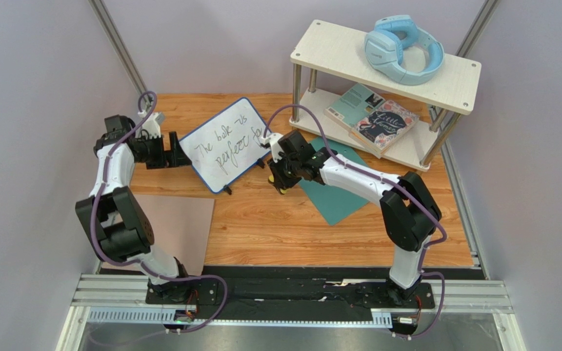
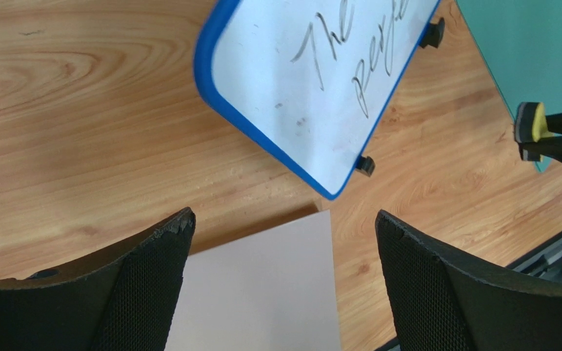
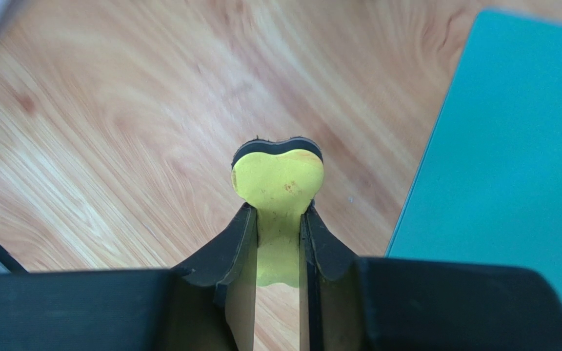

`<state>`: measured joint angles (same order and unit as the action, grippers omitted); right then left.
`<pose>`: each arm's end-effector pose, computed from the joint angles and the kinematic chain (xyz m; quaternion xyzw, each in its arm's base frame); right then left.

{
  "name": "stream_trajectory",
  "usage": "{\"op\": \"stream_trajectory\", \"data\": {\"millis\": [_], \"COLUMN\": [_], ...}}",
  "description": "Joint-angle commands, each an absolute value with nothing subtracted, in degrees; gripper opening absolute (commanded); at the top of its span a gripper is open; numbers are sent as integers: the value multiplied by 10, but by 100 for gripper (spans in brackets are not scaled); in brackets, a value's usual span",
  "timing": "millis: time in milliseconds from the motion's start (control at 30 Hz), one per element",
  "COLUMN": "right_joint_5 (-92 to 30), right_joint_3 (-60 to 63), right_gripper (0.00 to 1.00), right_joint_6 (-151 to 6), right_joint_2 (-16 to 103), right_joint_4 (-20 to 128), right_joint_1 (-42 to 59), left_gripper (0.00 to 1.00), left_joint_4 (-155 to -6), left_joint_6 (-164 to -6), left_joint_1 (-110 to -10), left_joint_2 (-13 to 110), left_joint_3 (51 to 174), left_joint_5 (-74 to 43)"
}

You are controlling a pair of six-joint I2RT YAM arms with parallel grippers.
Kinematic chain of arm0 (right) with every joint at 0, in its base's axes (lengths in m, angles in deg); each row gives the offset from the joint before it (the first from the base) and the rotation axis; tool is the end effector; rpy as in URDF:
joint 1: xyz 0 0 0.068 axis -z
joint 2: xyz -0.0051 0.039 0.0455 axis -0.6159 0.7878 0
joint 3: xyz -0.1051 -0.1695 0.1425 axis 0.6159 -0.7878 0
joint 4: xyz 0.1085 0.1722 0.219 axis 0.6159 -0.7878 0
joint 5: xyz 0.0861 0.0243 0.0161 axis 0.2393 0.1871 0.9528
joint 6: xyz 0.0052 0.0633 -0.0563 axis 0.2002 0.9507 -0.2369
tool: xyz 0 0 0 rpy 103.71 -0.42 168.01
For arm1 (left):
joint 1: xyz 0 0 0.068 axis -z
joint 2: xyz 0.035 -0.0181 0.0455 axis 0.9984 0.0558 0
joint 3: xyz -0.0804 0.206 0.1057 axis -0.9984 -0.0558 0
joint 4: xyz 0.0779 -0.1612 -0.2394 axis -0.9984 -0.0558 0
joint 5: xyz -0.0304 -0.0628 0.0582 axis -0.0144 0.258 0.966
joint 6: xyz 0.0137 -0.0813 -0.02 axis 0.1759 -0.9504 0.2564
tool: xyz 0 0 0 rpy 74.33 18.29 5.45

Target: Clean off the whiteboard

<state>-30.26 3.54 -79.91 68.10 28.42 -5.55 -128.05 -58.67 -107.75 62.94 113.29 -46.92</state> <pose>0.3182 0.3179 0.1422 -0.3789 0.8693 0.1783 0.2627 0.3611 0.0872 0.2066 0.0270 0.9167 -0.2488 0.3115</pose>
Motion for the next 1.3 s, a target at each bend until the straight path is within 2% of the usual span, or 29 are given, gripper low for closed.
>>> {"op": "stream_trajectory", "data": {"millis": [0,167,333,433,533,633,733,767,800,1267], "right_joint_5": [-318,-360,-386,-410,-416,-425,-430,-433,-434,-517], "right_joint_3": [95,117,147,189,239,285,320,326,330,337], "right_gripper": [0,0,0,0,0,0,0,0,0,0], "right_joint_6": [-734,-698,-666,-659,-653,-643,-627,-619,-618,-710], "right_joint_2": [675,694,732,774,819,860,893,899,905,994], "right_joint_4": [345,412,473,485,492,507,523,528,532,637], "right_joint_1": [-54,-54,-54,-54,-53,-49,-40,-35,-32,-43], "left_gripper": [95,92,89,84,73,58,27,5,0,0], "left_joint_4": [-1198,-1134,-1105,-1103,-1095,-1099,-1111,-1116,-1121,-1255], "left_joint_6": [-641,-657,-663,-654,-647,-635,-616,-611,-592,-453], "left_joint_1": [-1082,-1083,-1083,-1085,-1085,-1086,-1085,-1085,-1086,-1086], "left_joint_2": [662,721,780,821,849,874,882,882,883,893], "left_joint_3": [1148,1174,1222,1254,1274,1293,1301,1303,1307,1348], "left_joint_5": [-535,-591,-597,-610,-626,-657,-681,-680,-680,-675]}}
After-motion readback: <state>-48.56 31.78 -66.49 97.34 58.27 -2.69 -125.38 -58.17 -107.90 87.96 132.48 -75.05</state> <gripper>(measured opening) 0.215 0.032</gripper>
